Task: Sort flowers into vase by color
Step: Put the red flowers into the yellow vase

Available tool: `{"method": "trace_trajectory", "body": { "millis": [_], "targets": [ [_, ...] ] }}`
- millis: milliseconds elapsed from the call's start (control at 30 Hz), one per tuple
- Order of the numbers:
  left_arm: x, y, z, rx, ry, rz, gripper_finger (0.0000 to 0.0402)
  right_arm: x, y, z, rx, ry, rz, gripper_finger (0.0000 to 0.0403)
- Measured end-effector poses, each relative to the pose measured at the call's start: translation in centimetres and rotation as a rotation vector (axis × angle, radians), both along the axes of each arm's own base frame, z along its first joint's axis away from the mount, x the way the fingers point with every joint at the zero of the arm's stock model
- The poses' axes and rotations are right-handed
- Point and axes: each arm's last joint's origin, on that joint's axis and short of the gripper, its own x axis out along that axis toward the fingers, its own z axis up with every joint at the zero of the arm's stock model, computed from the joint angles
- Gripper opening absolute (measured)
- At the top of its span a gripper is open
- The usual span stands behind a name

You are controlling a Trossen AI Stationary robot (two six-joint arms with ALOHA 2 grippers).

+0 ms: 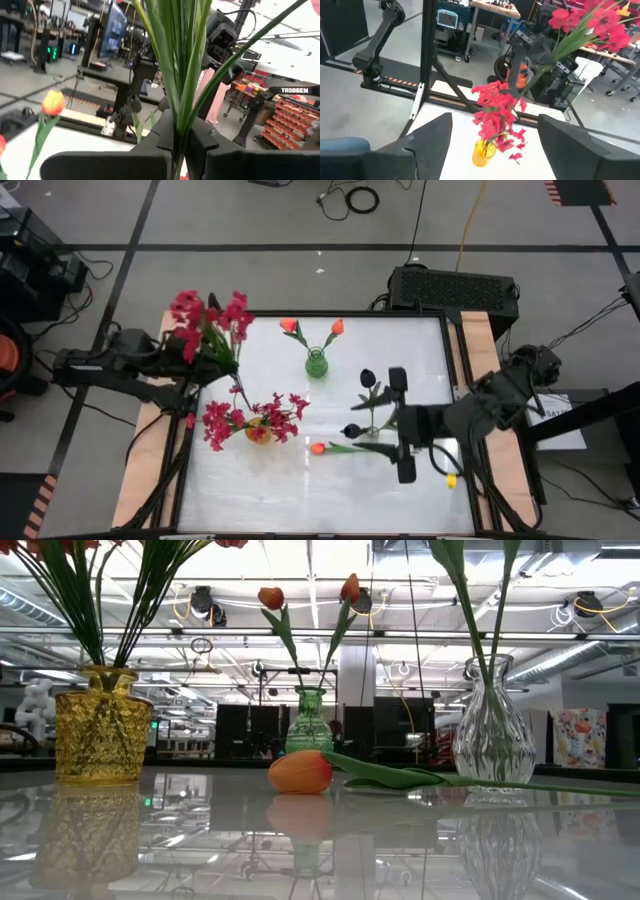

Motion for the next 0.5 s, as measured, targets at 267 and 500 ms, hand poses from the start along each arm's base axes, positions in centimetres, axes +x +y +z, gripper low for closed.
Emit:
{"method": "trace_trajectory", "body": {
  "millis": [267, 500],
  "targets": [
    [1.0, 0.0, -1.3, -0.007, 0.128, 0.032, 0.0021, -1.1, 3.2, -2.6, -0.012, 0.047, -0.018, 0.0285],
    [1.5, 0.0, -3.5, -0.001, 0.190, 0.066, 0.0022, -2.4, 5.6, -5.0, -0.023, 0.056, -0.092, 0.0285]
  ]
}}
